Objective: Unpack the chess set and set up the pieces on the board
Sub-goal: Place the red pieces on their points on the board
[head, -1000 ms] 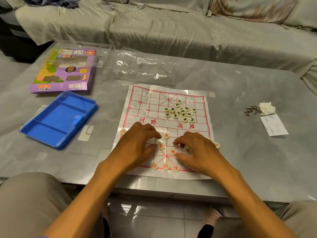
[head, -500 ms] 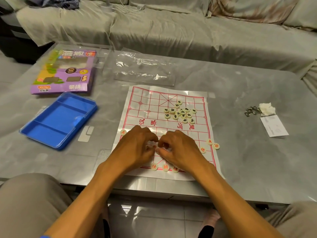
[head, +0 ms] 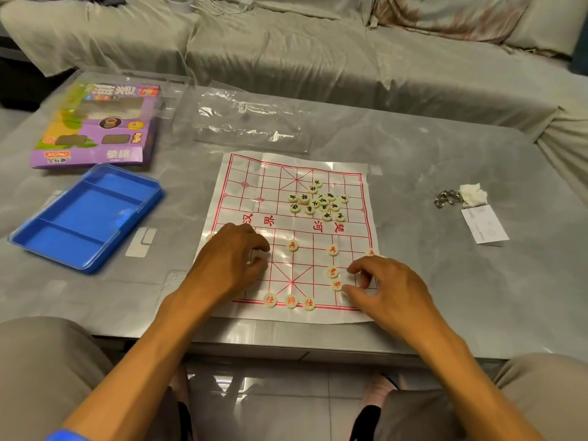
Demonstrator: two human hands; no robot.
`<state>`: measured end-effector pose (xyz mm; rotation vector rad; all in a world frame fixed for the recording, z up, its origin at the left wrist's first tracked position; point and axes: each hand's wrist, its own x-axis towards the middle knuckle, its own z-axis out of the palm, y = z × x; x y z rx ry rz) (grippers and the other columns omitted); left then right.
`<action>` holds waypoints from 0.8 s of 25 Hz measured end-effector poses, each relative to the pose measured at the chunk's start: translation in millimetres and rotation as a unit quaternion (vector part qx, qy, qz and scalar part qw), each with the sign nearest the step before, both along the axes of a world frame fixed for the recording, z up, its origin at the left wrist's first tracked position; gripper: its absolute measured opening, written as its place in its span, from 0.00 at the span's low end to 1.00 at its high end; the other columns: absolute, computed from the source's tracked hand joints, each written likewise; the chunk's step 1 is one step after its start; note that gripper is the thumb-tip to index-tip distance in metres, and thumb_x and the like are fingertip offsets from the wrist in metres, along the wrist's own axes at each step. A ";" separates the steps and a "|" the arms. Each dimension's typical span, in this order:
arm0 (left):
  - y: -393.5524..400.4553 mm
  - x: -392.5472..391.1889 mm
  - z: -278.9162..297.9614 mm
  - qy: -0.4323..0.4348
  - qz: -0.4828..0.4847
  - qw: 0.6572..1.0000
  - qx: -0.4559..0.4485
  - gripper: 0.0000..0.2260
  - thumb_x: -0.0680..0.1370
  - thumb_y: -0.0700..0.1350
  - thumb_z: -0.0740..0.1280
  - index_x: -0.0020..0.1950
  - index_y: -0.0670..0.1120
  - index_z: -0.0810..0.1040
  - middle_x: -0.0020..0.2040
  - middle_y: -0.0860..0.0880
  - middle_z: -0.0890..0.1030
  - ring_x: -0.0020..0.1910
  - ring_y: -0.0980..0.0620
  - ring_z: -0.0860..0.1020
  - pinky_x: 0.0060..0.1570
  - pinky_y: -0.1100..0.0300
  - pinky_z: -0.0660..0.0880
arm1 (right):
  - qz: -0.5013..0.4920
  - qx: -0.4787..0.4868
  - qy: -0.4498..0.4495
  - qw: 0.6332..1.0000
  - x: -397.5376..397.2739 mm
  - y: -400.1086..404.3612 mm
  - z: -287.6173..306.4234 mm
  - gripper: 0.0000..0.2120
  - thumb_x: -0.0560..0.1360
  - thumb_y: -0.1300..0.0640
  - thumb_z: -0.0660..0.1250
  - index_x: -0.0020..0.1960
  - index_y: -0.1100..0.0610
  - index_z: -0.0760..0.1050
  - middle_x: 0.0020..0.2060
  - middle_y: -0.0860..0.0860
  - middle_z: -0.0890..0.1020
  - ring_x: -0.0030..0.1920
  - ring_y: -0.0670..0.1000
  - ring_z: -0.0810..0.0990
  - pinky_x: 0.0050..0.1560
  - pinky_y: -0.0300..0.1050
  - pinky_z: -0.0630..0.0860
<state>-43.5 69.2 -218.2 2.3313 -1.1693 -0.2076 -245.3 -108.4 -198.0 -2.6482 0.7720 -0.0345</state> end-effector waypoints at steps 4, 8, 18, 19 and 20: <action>7.0 2.9 6.7 0.008 0.035 0.999 -0.005 0.10 0.77 0.49 0.67 0.57 0.51 0.81 0.57 0.52 0.79 0.49 0.57 0.73 0.49 0.64 0.70 | 0.004 -0.016 0.025 1.000 11.2 12.4 -8.0 0.22 0.74 0.37 0.63 0.65 0.44 0.70 0.58 0.42 0.77 0.56 0.44 0.76 0.56 0.40 0.73; 7.7 6.1 11.6 0.020 0.059 0.998 -0.005 0.11 0.76 0.50 0.68 0.58 0.51 0.80 0.57 0.51 0.79 0.49 0.56 0.75 0.52 0.60 0.73 | -0.012 -0.035 0.032 0.999 21.5 19.2 -17.5 0.23 0.77 0.37 0.59 0.69 0.46 0.67 0.65 0.44 0.75 0.63 0.48 0.74 0.61 0.45 0.73; 9.3 10.8 18.1 0.024 0.078 0.997 -0.008 0.10 0.77 0.48 0.67 0.58 0.51 0.80 0.56 0.51 0.80 0.48 0.57 0.74 0.50 0.62 0.72 | 0.028 -0.043 0.020 0.998 42.1 21.0 -12.4 0.17 0.78 0.40 0.59 0.64 0.45 0.70 0.62 0.44 0.77 0.58 0.47 0.76 0.57 0.41 0.72; 9.8 11.7 18.6 0.025 0.080 0.996 -0.010 0.10 0.77 0.48 0.67 0.57 0.51 0.80 0.56 0.51 0.80 0.48 0.57 0.74 0.49 0.63 0.71 | 0.034 -0.042 0.022 0.998 43.6 21.1 -12.5 0.18 0.78 0.40 0.59 0.65 0.45 0.70 0.62 0.44 0.76 0.58 0.47 0.76 0.57 0.41 0.72; 10.6 12.6 19.1 0.026 0.083 0.996 -0.013 0.09 0.77 0.48 0.67 0.57 0.51 0.80 0.55 0.51 0.80 0.48 0.57 0.74 0.49 0.63 0.71 | 0.039 -0.045 0.024 0.998 45.5 21.3 -12.6 0.18 0.78 0.41 0.59 0.65 0.45 0.69 0.62 0.44 0.76 0.58 0.47 0.76 0.57 0.42 0.72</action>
